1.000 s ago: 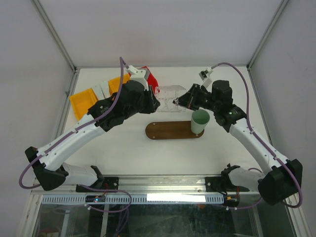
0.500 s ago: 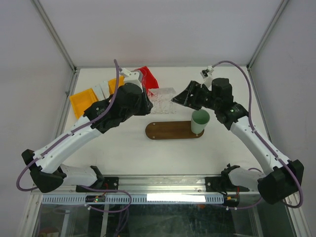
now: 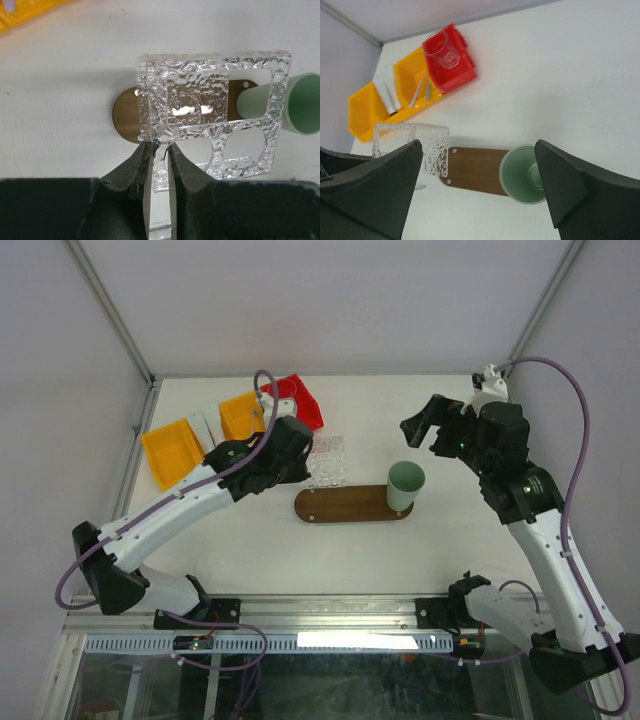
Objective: Prepare toiletry sets of a toothbrush and toothpaste on the tray
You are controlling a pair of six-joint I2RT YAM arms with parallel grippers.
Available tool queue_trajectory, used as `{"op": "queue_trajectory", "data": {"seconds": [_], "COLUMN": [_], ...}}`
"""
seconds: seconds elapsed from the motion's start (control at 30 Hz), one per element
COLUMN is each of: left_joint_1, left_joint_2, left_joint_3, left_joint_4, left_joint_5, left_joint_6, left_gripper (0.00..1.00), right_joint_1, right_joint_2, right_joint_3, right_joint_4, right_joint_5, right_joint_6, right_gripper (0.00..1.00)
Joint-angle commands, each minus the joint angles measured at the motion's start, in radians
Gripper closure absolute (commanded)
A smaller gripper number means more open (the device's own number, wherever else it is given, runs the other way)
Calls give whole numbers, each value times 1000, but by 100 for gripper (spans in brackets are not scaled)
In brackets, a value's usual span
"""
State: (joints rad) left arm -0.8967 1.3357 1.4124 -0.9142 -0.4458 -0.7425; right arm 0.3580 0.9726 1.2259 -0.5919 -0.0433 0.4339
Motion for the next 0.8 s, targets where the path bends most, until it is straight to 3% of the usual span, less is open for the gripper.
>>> {"op": "queue_trajectory", "data": {"seconds": [0.0,0.2,0.53,0.77], "left_joint_1": [-7,-45,-71,-76], "left_joint_2": [116,272,427,430], "left_joint_3": [65,112,171,134], "left_joint_4": [1,17,86,132], "left_joint_5": [-20,-36,46,112], "left_joint_6": [-77,-142,-134,-145], "left_gripper": [100,100,100,100], "right_joint_1": [-11,-11,-11,-11], "right_joint_2": [-84,-205,-301,-321], "right_joint_3": [29,-26,-50,-64], "right_joint_4": [-78,-57,-53,-45], "right_joint_5": [272,400,386,363], "right_joint_6": [-132,-197,-216,-217], "right_gripper": [1,1,1,1]}}
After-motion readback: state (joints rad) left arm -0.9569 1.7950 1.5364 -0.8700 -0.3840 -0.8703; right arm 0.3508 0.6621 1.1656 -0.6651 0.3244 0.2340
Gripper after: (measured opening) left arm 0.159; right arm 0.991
